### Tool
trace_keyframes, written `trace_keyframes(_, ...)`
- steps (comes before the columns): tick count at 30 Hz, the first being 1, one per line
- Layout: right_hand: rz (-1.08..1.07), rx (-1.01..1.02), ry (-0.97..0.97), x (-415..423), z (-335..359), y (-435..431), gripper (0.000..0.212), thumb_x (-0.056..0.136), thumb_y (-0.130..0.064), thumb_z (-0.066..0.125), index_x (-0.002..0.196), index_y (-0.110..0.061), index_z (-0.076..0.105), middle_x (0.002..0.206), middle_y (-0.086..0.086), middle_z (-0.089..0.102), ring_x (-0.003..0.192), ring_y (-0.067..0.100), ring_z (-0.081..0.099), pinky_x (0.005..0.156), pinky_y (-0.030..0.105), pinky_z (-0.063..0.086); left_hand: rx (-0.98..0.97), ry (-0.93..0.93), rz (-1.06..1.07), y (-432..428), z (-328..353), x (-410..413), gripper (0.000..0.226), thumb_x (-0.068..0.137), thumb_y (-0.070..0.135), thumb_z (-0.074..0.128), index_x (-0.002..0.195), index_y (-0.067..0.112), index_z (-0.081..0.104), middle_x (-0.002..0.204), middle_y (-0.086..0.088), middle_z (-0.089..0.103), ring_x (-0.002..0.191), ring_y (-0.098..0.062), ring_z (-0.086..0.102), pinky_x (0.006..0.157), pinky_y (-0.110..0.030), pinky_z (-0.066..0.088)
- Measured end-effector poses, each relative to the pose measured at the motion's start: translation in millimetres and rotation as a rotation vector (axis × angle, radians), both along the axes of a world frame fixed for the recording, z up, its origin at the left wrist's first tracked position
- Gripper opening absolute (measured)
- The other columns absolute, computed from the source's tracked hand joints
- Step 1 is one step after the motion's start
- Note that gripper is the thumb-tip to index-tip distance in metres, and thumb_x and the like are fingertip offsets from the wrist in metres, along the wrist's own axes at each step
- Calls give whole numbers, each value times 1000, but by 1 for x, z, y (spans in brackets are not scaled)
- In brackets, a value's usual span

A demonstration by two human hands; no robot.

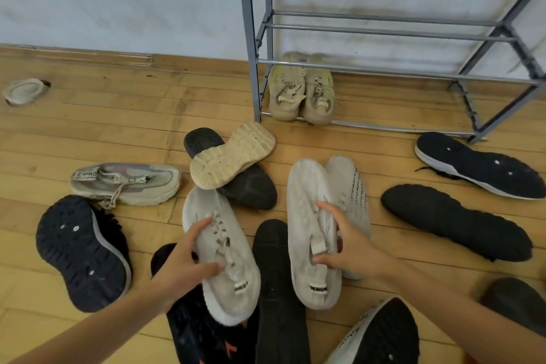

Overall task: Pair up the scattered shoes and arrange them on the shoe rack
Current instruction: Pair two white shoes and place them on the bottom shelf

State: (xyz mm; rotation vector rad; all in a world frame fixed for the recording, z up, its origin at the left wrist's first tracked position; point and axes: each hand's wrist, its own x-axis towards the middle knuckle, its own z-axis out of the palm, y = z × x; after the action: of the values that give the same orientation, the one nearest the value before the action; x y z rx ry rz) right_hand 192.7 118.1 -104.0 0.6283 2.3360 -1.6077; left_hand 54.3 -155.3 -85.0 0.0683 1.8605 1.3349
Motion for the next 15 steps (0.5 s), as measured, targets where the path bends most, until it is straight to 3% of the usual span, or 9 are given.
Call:
trace_keyframes(4, -137, -60, 108, 17, 6, -2, 88, 70, -11, 81, 132, -51, 33, 135, -13, 39, 113, 10, 56, 83, 31, 58, 139, 90, -39, -20, 20, 37, 91, 50, 23, 90, 128, 41, 48, 128, 21, 47, 97, -5, 69, 65, -25, 59)
trace_keyframes(10, -298, -171, 257, 42, 76, 39, 87, 69, 2, 77, 131, -45, 39, 130, -14, 49, 101, 1, 65, 73, 24, 57, 325, 231, -85, 14, 45, 44, 83, 58, 4, 82, 123, 45, 50, 123, 18, 59, 97, 8, 64, 67, -9, 53)
trace_keyframes(14, -267, -192, 246, 56, 102, 55, 93, 67, 8, 76, 130, -49, 39, 125, -20, 51, 100, 2, 65, 70, 26, 58, 375, 533, -347, 47, 65, 57, 80, 60, 39, 86, 127, 55, 45, 137, 31, 45, 127, 12, 42, 93, -2, 39)
trace_keyframes(15, -275, -190, 244, 60, 103, 58, 93, 67, 9, 76, 129, -49, 40, 125, -20, 52, 101, 4, 66, 70, 28, 59, 395, 509, -375, 59, 67, 56, 81, 60, 37, 86, 127, 55, 44, 138, 32, 43, 128, 13, 40, 94, -1, 38)
